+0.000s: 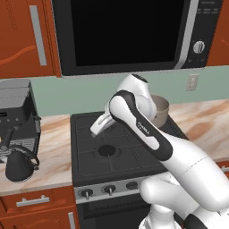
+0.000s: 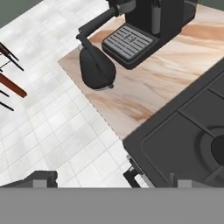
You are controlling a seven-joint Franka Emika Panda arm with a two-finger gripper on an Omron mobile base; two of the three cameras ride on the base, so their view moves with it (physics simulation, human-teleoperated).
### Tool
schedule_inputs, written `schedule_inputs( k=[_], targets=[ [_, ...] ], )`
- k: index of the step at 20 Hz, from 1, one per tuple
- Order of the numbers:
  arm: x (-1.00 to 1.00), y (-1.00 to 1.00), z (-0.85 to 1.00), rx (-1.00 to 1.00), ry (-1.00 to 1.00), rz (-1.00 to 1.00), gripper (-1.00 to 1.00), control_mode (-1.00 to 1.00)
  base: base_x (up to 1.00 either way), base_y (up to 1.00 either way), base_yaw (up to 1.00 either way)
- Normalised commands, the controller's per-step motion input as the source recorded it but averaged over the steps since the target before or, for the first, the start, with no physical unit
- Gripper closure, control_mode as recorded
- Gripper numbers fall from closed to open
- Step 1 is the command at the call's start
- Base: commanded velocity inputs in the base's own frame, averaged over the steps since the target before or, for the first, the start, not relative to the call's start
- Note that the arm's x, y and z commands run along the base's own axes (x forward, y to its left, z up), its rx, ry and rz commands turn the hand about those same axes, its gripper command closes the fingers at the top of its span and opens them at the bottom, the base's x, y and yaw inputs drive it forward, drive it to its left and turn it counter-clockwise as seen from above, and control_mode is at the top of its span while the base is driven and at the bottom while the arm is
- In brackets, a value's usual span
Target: Pick the kettle from the counter and place it on a stove burner. Then turn the burner on.
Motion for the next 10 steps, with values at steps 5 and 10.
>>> schedule_inputs(
  k=[5,10],
  targets=[
    [0.00,0.16,-0.02,0.01,0.00,0.06,-1.00,-1.00,0.00,0.00,0.00],
    [0.00,0.30,-0.25,0.01,0.00,0.11,-1.00,-1.00,0.00,0.00,0.00]
  ],
)
